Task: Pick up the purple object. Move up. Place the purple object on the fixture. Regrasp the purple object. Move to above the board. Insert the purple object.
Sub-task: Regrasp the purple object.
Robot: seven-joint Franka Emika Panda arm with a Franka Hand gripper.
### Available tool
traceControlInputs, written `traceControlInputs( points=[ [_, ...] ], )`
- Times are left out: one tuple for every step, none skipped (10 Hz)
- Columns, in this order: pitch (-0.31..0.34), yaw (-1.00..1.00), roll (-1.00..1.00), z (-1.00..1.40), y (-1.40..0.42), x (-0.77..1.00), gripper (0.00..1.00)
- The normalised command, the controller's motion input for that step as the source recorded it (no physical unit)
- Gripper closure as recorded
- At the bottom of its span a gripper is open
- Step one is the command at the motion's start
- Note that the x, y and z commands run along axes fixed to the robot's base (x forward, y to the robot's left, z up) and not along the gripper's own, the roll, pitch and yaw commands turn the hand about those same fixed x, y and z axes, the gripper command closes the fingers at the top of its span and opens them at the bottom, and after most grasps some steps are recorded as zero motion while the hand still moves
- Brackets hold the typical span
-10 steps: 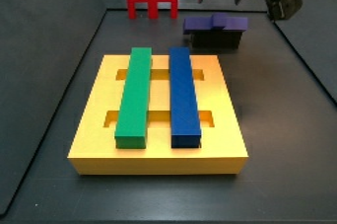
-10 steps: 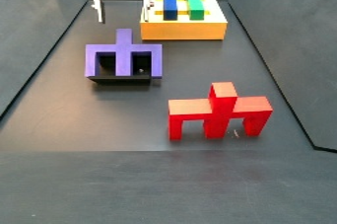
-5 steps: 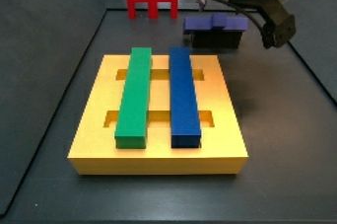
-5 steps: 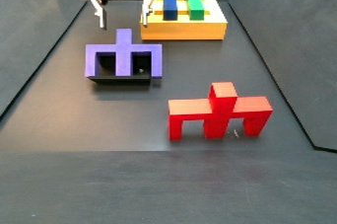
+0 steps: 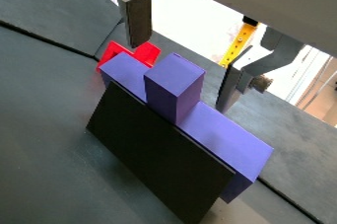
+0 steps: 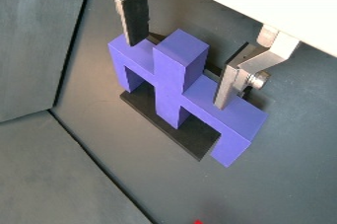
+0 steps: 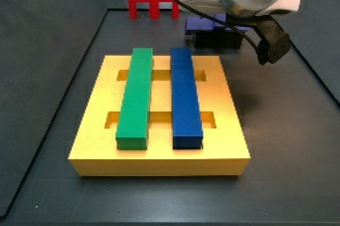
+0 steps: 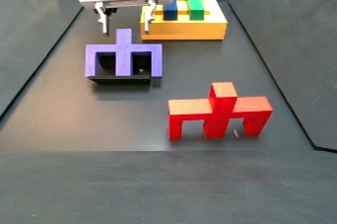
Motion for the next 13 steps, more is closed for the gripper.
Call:
traceControlInputs(
  points=[
    [0.003,0.00,-0.01,-0.07,0.00,0.05,0.00],
    [0.020,0.00,-0.13,-0.14,0.09,0.10,0.00],
    [0.000,0.00,-0.13,-0.21,0.13,0.04,0.00],
    [0.000,0.00,-0.21,-0.24,0.10,0.07,0.00],
    [0.000,0.03,-0.33,-0.14,0.12,0.12,0.00],
    [0.000,0.04,-0.33,-0.12,0.09,0.09,0.00],
    [0.000,0.05,-0.31,-0.03,0.07,0.15,0.00],
    [0.000,0.04,-0.30,-0.01,0.10,0.11,0.00],
    [0.000,0.01,-0.23,-0.01,0.08,0.06,0.00],
    [0.000,0.00,-0.10,0.00,0.02,0.00,0.00],
    [0.000,0.00,0.01,0.00,0.00,0.00,0.00],
    [0.000,0.00,0.00,0.00,0.00,0.00,0.00],
    [0.000,0.00,0.00,0.00,0.00,0.00,1.00]
  ],
)
